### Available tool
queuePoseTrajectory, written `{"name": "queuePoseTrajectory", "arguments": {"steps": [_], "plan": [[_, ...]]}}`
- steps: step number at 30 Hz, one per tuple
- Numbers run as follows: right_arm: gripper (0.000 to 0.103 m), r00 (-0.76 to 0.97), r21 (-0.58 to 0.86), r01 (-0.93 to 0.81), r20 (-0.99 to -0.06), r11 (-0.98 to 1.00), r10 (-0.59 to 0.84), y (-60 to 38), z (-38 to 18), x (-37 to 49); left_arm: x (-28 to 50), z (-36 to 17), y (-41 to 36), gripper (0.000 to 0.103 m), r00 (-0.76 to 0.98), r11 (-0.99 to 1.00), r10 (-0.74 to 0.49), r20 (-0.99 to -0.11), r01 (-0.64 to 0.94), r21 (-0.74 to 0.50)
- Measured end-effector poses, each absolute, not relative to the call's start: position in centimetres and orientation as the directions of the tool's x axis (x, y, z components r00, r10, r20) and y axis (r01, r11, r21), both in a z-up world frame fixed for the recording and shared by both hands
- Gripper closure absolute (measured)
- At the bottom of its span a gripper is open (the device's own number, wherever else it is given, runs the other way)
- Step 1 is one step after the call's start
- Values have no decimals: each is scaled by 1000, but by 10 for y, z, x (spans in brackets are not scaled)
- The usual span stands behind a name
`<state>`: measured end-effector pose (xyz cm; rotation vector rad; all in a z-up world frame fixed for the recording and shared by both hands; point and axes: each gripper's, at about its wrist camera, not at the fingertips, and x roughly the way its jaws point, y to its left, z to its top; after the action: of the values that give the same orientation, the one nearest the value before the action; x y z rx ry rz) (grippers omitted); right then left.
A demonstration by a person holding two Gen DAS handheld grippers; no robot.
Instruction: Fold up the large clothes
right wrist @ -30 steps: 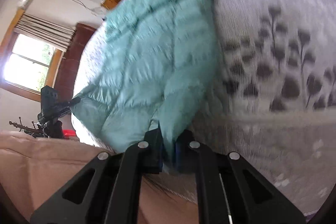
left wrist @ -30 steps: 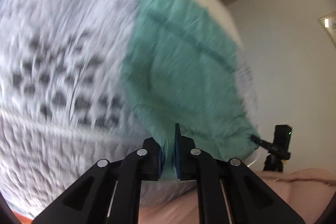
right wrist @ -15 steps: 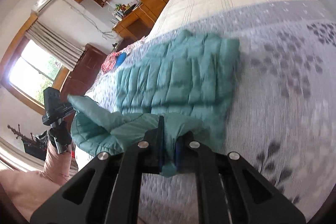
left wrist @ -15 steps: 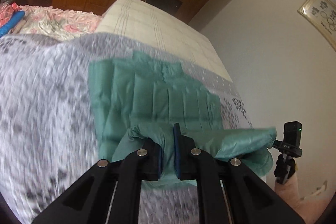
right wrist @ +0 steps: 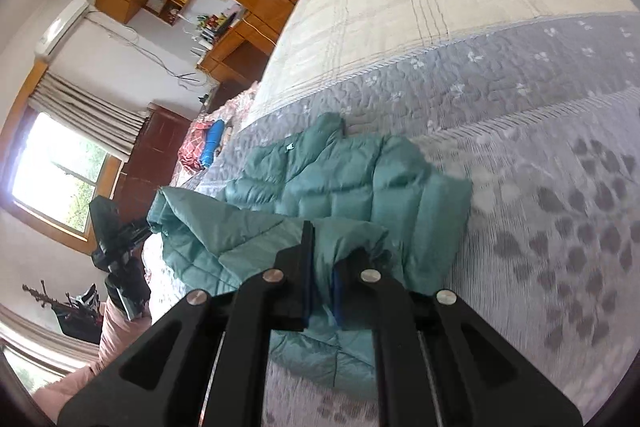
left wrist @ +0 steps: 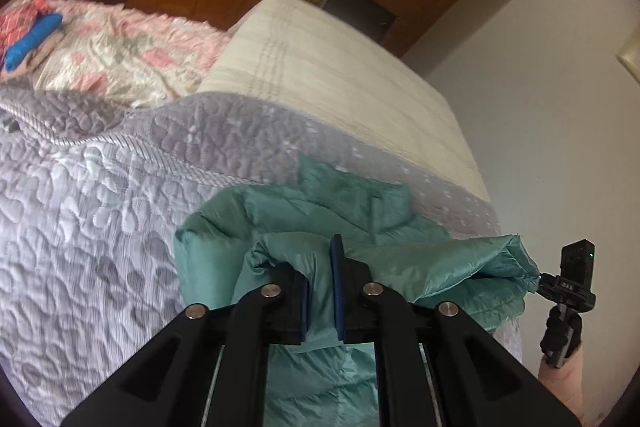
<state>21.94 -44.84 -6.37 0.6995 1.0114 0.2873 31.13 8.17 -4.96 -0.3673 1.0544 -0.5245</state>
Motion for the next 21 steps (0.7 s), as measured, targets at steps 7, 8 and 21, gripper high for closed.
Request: {"name": "queuePoseTrajectory", "arguments": {"steps": [7, 8, 21], "plan": [[96, 468, 653, 139, -705, 744, 532, -448, -95, 276, 353, -98, 88, 93, 345, 831, -548, -762, 127, -541], [96, 462, 653, 150, -710, 742, 531, -449, -99, 282, 356, -102, 88, 93, 341, 831, -548, -764, 118, -543], [68, 456, 725, 270, -676, 634, 579, -479, -131, 304, 383, -110, 98, 78, 278, 757, -636, -720, 45, -652]]}}
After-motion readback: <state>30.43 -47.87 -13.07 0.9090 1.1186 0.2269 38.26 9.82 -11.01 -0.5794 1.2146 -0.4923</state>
